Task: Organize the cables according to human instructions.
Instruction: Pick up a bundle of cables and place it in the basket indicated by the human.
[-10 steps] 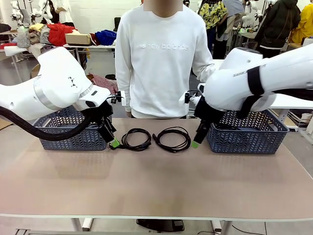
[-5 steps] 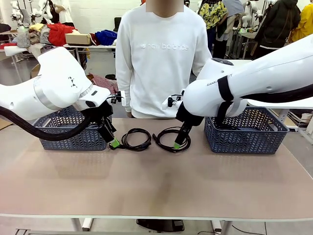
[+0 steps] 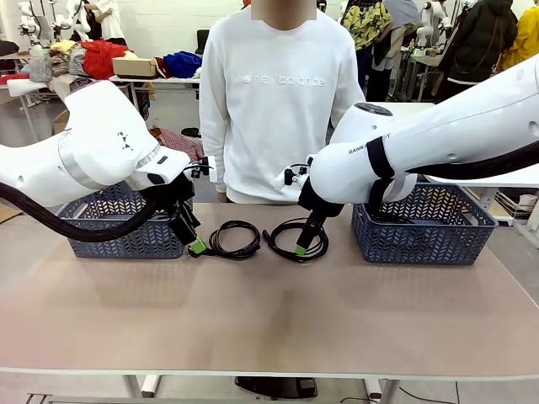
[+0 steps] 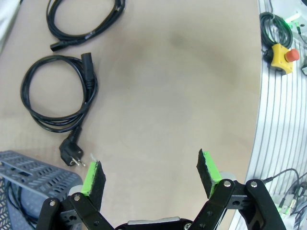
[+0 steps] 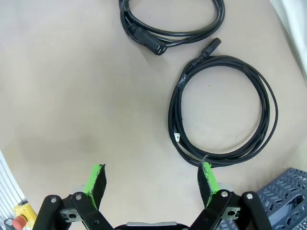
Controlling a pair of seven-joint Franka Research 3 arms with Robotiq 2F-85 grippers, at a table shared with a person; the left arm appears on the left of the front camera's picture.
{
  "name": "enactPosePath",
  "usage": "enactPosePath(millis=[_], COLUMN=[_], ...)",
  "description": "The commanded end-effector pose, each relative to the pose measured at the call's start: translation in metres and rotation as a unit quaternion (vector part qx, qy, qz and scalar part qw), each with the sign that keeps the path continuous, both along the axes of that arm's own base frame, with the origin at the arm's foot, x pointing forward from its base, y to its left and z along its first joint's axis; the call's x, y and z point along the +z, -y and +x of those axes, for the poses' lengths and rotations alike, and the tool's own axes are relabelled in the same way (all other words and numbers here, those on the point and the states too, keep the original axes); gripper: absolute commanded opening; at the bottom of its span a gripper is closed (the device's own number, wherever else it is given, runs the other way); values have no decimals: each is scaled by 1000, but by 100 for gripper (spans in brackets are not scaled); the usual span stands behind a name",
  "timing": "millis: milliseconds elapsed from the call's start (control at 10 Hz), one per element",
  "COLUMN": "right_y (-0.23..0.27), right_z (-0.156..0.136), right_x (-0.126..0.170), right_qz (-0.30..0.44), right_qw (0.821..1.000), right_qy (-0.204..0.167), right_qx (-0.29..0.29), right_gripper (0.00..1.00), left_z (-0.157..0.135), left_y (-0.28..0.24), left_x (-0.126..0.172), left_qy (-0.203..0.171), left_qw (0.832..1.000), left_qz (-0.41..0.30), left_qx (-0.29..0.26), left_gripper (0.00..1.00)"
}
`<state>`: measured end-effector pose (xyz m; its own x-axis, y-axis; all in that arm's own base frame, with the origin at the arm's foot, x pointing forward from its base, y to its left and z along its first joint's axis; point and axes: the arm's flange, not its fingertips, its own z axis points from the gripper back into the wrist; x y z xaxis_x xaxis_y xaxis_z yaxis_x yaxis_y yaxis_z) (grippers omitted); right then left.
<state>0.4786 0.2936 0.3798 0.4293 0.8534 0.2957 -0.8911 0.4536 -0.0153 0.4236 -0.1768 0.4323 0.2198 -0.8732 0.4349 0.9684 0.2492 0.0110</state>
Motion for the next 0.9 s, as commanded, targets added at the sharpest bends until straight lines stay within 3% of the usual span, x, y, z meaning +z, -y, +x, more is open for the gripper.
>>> enactPosePath(millis=[0,400,800], right_y=[2,-1,-31], right_z=[-1,0,25], right_x=[1,0,-22], right_qz=[5,0,-12], right_qw=[1000,1000,1000], right_qy=[0,0,-16], right_qx=[1,1,-15], right_gripper=[100,100,100], left_z=[-1,-1,-1], left_y=[-1,-1,-1], left_x=[1,1,1], left_qy=[1,1,1], left_qw=[1000,1000,1000], left_qz=[1,1,1], left_qx=[2,2,2], left_gripper=[100,100,100])
